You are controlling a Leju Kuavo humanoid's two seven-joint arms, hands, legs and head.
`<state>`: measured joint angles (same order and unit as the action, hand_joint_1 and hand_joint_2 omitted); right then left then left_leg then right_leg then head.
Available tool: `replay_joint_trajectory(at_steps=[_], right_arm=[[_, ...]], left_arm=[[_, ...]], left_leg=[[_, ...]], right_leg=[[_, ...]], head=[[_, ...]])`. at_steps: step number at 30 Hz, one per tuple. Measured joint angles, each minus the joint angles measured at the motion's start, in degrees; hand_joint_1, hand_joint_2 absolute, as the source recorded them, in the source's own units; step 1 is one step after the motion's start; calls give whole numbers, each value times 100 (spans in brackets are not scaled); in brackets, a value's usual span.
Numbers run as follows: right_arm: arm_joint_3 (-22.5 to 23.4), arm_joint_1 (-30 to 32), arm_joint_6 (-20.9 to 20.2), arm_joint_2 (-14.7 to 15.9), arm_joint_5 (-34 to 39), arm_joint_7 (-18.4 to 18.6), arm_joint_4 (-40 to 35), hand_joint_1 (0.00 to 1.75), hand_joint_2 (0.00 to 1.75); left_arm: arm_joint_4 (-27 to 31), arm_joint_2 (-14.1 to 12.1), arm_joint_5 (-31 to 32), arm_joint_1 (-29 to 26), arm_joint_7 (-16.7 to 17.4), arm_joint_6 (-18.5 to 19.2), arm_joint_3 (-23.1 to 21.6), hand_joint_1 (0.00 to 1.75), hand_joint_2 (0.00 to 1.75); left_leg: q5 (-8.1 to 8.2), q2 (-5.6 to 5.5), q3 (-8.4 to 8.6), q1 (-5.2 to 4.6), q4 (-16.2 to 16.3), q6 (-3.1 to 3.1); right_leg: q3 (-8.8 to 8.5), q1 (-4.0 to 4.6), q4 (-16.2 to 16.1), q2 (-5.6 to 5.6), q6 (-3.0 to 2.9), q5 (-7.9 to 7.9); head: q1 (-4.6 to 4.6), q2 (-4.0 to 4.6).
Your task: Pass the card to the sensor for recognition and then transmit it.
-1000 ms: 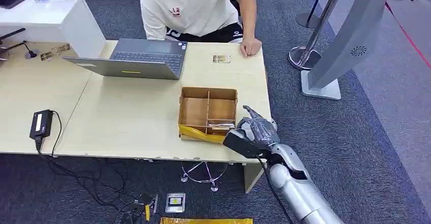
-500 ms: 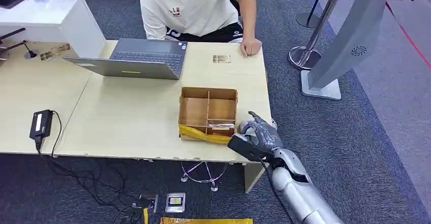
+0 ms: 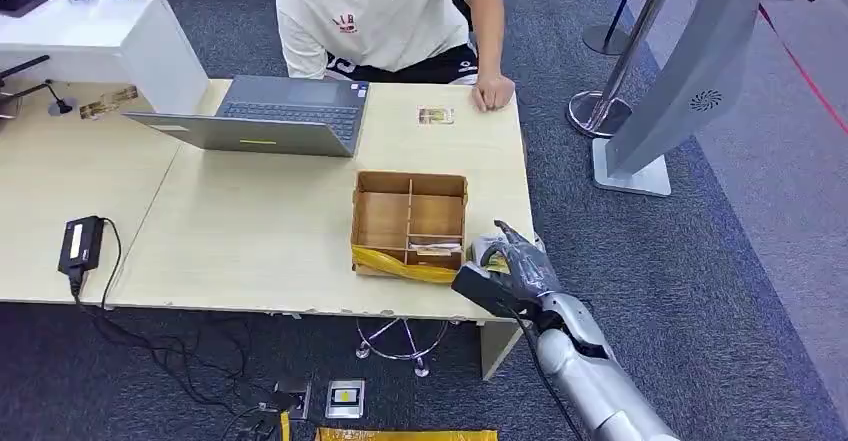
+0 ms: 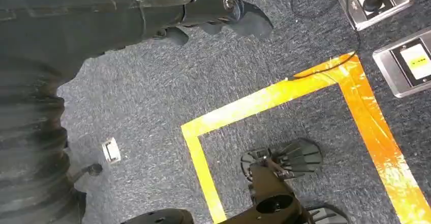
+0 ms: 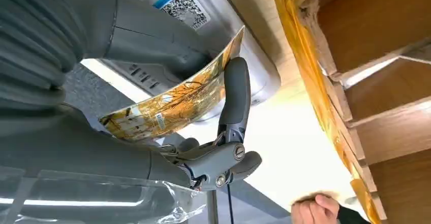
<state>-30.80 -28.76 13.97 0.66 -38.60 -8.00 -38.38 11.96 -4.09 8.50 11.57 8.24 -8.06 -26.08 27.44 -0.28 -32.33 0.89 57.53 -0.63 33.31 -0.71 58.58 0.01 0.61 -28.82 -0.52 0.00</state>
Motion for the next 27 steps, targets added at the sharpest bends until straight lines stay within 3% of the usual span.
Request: replay_joint_trajectory(at_steps=[4,16,22,27], right_arm=[[0,-33,44,-2,-2,-9,48,175,175],[4,-267,245,-2,-17,-123,181,175,175],[241,-512,1060,-37,118,-599,-129,175,175],[557,-949,1023,-46,221,-673,-699,175,175]], left_arm=[[0,-39,46,49,192,212,0,0,175],[-2,-111,48,76,151,199,0,0,175],[-13,-118,70,-13,-289,-86,0,0,175],[-17,-85,203,-60,-350,-140,0,0,175]], left_leg=[[0,0,0,0,0,0],[-1,0,-1,0,0,0],[-1,2,1,0,0,0],[-3,3,2,-1,1,1]], right_leg=[[-1,0,0,0,0,0],[-1,0,1,-1,0,1],[-1,0,2,-2,0,1],[-1,-1,2,0,2,2]], head=[[0,0],[2,0],[0,2],[0,0]])
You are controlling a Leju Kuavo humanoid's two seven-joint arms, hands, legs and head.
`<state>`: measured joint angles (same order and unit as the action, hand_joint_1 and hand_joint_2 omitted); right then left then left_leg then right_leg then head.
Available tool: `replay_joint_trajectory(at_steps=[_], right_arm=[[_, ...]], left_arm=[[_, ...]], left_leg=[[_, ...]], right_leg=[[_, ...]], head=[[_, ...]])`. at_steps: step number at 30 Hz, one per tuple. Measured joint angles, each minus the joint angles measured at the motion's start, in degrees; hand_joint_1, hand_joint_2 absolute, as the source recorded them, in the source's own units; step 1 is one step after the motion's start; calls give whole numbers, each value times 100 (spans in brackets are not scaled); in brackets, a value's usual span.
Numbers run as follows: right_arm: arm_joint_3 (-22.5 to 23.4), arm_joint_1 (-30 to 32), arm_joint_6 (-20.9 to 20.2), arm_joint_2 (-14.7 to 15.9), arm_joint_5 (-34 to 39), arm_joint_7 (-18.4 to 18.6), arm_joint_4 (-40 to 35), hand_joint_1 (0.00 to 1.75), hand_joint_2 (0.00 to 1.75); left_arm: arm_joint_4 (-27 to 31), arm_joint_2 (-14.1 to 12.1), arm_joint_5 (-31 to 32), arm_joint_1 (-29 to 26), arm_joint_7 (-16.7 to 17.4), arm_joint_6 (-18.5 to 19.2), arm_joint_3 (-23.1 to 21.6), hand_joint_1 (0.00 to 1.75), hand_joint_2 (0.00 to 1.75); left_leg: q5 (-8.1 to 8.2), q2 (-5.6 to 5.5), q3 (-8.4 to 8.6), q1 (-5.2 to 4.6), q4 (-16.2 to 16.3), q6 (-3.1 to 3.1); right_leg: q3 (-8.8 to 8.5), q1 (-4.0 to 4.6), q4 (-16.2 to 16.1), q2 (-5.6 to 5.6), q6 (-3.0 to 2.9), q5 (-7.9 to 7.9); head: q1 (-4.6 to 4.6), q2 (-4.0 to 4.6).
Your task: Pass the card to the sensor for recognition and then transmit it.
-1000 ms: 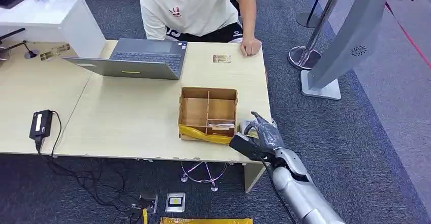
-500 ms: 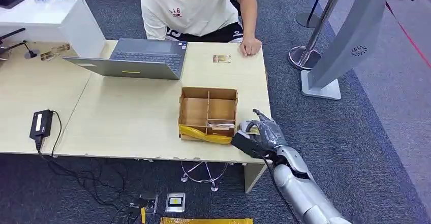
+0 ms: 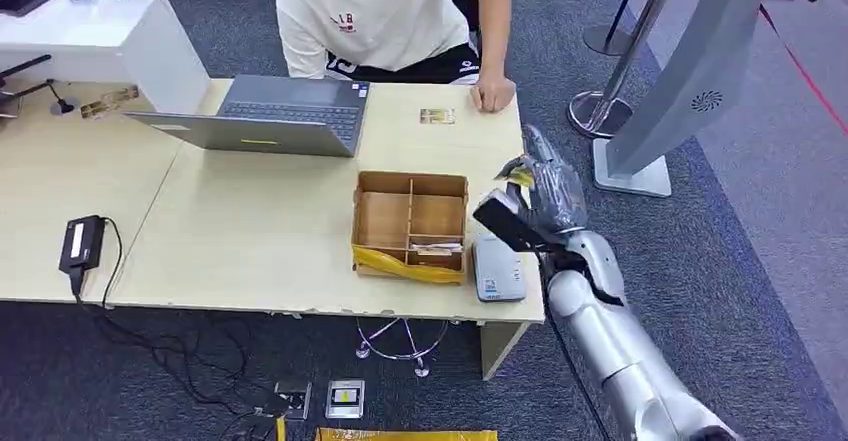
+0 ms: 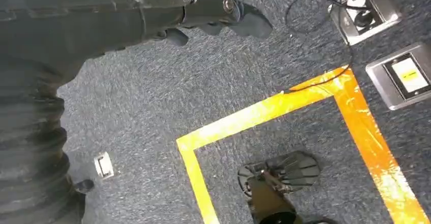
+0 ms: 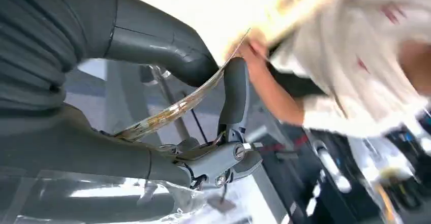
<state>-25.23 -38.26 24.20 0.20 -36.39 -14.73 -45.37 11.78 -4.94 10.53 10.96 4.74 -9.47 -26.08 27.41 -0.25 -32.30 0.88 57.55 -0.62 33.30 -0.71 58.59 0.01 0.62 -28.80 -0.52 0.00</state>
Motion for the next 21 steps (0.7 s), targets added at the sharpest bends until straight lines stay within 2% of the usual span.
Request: replay_joint_trajectory(at_steps=[3,11,14,18,21], right_arm=[[140,-222,-35,0,-2,7,-250,175,175],[335,-256,-20,0,-11,-20,-591,175,175],[383,-309,-31,0,-4,-142,-652,175,175],[391,-741,-266,-54,-91,-406,-661,175,175],[337,-1323,-568,-247,-474,-526,-316,175,175]], left_arm=[[0,2,18,7,0,5,0,0,175],[0,11,24,8,0,4,0,0,175],[0,18,51,15,0,13,0,0,175],[0,31,116,101,11,79,-4,0,175],[0,63,164,211,61,129,-4,0,175]], left_leg=[[0,1,6,0,0,0],[1,1,5,0,0,0],[1,1,3,0,0,0],[-1,1,1,0,-1,-1],[-2,3,1,0,-1,-3]], right_leg=[[-3,0,0,-4,0,1],[-3,0,0,-4,0,0],[-3,0,0,-3,1,1],[-3,0,2,-3,0,3],[1,0,9,-3,-2,5]], head=[[0,2],[0,2],[2,2],[0,0],[2,2]])
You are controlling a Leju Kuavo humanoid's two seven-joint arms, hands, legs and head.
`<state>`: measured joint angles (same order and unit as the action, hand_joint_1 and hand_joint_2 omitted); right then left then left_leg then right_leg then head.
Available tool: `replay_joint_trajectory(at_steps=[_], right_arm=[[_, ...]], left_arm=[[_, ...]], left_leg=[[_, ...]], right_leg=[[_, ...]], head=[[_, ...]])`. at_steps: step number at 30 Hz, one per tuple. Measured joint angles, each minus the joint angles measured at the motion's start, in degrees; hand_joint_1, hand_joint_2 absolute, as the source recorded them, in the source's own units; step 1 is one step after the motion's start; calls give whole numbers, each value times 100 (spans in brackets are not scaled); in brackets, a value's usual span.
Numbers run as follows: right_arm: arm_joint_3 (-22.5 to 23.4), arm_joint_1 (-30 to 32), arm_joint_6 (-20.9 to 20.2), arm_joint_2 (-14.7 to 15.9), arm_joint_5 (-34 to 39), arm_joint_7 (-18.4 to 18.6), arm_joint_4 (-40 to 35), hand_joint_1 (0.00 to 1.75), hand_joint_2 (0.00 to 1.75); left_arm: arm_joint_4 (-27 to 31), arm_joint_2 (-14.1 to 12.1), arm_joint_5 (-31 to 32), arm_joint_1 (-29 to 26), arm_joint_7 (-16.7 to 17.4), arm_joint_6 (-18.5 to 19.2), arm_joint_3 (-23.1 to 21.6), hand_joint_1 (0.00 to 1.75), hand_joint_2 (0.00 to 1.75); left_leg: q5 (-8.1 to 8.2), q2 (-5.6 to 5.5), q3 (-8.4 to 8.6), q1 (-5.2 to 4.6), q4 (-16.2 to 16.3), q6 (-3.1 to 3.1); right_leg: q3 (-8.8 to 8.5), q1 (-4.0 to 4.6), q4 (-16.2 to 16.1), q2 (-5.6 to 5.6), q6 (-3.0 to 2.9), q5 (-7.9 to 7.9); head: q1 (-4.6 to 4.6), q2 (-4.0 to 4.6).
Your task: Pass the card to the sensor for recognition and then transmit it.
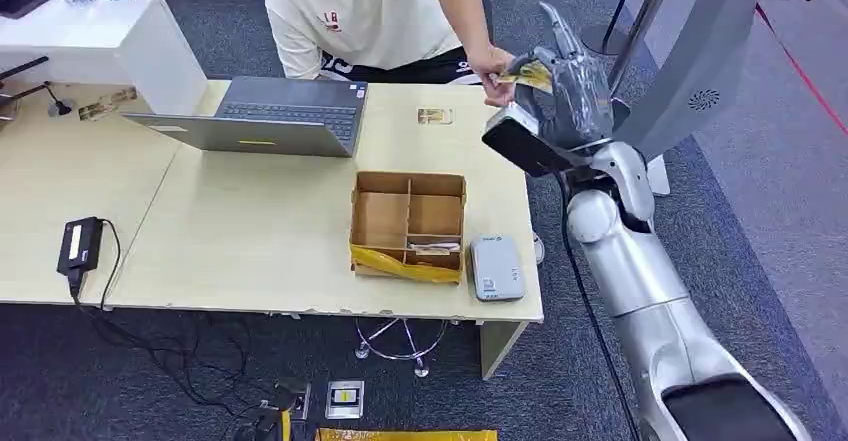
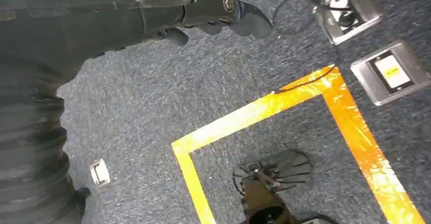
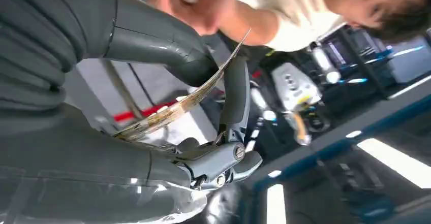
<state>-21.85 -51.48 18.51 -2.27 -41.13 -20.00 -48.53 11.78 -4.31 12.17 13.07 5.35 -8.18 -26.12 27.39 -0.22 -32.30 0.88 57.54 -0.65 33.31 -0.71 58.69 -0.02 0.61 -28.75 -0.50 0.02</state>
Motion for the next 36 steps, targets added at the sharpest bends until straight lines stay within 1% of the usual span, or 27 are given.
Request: replay_joint_trajectory(at_steps=[2,3,4,6,7,11,16,20,27,32,33,36], right_arm=[[-99,-435,-83,-154,-301,-26,430,175,175],[-194,-647,-163,-252,-503,38,743,175,175],[-282,-820,-294,-330,-732,167,1003,175,175],[-477,-1057,-573,-444,-1215,646,1387,175,175],[-575,-1132,-653,-477,-1373,823,1533,175,175],[-780,-1383,-767,-481,-1575,1105,2005,175,175],[-861,-1506,-772,-385,-1594,1211,2366,175,175],[-892,-1521,-761,-341,-1607,1213,2504,175,175],[-894,-1532,-693,-324,-1620,1246,2667,175,175],[-896,-1565,-684,-317,-1620,1246,2748,175,175],[-894,-1569,-684,-311,-1620,1246,2766,2,175],[-896,-1585,-667,-287,-1620,1246,2812,0,175]], left_arm=[[0,22,44,120,151,119,0,0,175],[2,29,39,191,234,169,-2,0,175],[4,37,-2,257,321,171,-2,0,175],[4,48,-129,364,453,156,0,0,175],[4,50,-172,382,494,147,2,0,175],[4,39,-249,339,599,155,2,0,175],[2,7,-251,188,717,254,2,0,175],[0,-24,-264,122,748,204,2,0,175],[2,-39,-260,202,577,138,2,0,175],[15,-39,-262,336,571,208,2,0,175],[15,-39,-262,355,577,226,2,0,175],[15,-39,-258,365,597,272,2,0,175]], left_leg=[[-2,-2,-1,0,0,1],[-7,-5,-1,1,0,-4],[-7,-9,-1,3,0,-4],[-7,-13,-2,5,0,-4],[-7,-14,-3,5,0,-4],[-6,-14,-5,3,1,-3],[-3,-13,-5,1,1,0],[-2,-10,-3,2,1,0],[-4,-10,1,3,1,-1],[-4,-10,1,3,2,-1],[-4,-10,1,3,2,-1],[-3,-9,1,3,2,-1]], right_leg=[[1,1,0,4,0,0],[0,2,1,6,0,0],[-1,3,1,7,0,0],[-3,5,3,10,0,0],[-2,5,2,11,-1,0],[-1,3,-1,10,-1,-1],[-1,1,-8,6,0,-1],[0,2,-9,4,0,-1],[0,4,-5,3,-1,0],[-1,3,-4,2,0,0],[-1,3,-5,2,0,0],[-1,2,-5,1,0,0]], head=[[0,0],[-4,0],[0,0],[0,0],[-2,-2],[0,0],[0,0],[-2,-2],[0,-2],[0,0],[0,0],[-2,0]])
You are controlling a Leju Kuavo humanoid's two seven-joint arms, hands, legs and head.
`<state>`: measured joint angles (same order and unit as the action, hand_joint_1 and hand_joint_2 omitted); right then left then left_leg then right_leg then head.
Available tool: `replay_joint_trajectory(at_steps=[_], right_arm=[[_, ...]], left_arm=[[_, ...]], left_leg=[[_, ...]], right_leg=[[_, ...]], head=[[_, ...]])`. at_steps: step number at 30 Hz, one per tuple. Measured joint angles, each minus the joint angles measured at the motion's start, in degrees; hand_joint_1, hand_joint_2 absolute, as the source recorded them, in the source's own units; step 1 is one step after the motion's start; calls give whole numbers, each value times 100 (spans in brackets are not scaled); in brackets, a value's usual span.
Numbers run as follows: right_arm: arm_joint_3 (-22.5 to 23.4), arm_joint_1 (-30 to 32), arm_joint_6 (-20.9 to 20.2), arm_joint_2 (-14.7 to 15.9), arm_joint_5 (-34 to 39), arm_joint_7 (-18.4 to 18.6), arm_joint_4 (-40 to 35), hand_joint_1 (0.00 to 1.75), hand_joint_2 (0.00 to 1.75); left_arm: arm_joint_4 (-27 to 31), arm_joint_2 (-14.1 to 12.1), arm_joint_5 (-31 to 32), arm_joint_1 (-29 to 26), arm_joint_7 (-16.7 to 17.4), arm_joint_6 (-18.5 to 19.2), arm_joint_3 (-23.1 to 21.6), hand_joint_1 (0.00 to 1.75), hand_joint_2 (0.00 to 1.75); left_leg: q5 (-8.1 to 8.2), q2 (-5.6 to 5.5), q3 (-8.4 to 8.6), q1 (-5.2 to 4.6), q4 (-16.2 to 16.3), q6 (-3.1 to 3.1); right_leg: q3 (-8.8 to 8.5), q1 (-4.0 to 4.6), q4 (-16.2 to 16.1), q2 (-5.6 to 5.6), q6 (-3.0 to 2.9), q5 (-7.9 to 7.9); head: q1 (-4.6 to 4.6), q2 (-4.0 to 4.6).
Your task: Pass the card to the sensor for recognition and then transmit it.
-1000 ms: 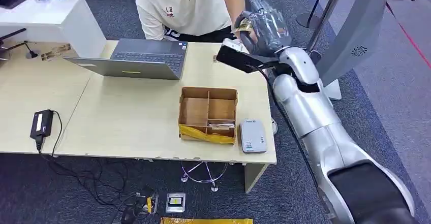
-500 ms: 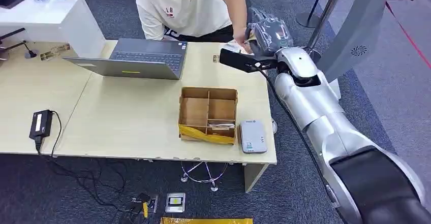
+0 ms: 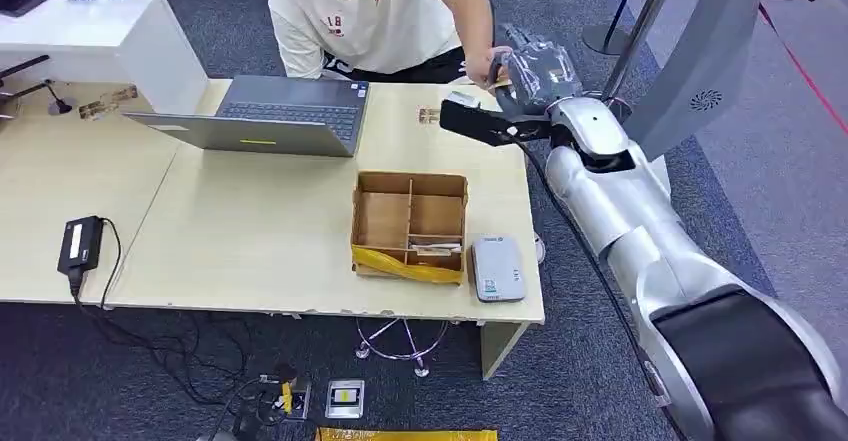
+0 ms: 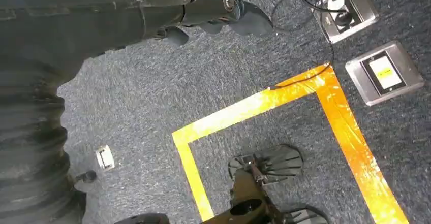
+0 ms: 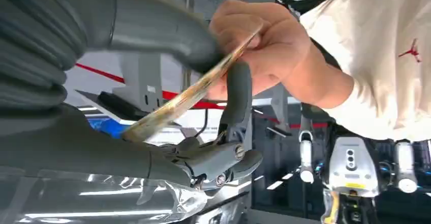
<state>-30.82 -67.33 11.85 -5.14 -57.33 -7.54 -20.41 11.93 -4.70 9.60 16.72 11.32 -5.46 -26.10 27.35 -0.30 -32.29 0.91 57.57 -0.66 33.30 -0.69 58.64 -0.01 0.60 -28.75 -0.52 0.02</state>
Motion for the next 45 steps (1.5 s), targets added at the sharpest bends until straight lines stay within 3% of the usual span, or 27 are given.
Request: replay_joint_trajectory(at_steps=[11,22,27,29,32,34,37,41,45], right_arm=[[2,-61,249,70,0,74,129,0,175],[85,-106,735,57,515,-304,140,0,175],[271,-114,-33,-46,1266,-802,22,0,175],[291,-20,-368,-129,1496,-826,-191,0,175],[276,502,-1031,-192,1749,-222,-1052,0,175],[212,1090,-1367,-144,1608,303,-2024,0,175],[81,1763,-1999,11,1408,723,-3518,0,175],[22,2369,-2452,92,1338,962,-4757,0,175],[-7,2650,-2566,245,1490,772,-5501,0,175]], left_arm=[[0,-48,-4,-82,68,-39,0,0,175],[-4,-61,-127,-189,-120,-112,2,0,175],[-11,-83,-203,-303,-171,-197,7,0,175],[-11,-96,-238,-357,-254,-225,7,0,175],[-11,-127,-291,-444,-376,-249,7,0,175],[-15,-151,-321,-520,-459,-293,7,0,175],[-24,-194,-337,-573,-544,-360,11,0,175],[-26,-223,-289,-570,-730,-387,11,0,175],[-26,-217,-230,-533,-763,-531,9,0,175]], left_leg=[[0,0,-2,1,-1,0],[0,0,-3,0,-1,0],[0,6,-2,1,-2,0],[0,9,1,4,-2,0],[0,1,6,12,-2,-1],[1,1,4,11,-2,-1],[4,5,2,10,-2,-4],[6,10,7,9,-2,-3],[6,13,9,9,-2,-4]], right_leg=[[1,1,0,1,0,0],[-1,0,1,1,0,0],[-1,1,3,1,0,0],[-1,4,3,-3,-1,-1],[-9,14,2,5,-5,-5],[-5,13,1,4,-6,-5],[0,11,-1,-1,-6,-5],[-1,11,-3,-5,-6,-5],[-1,10,-4,-7,-6,-4]], head=[[2,0],[0,0],[0,0],[-2,0],[4,-2],[2,0],[2,0],[2,0],[2,0]])
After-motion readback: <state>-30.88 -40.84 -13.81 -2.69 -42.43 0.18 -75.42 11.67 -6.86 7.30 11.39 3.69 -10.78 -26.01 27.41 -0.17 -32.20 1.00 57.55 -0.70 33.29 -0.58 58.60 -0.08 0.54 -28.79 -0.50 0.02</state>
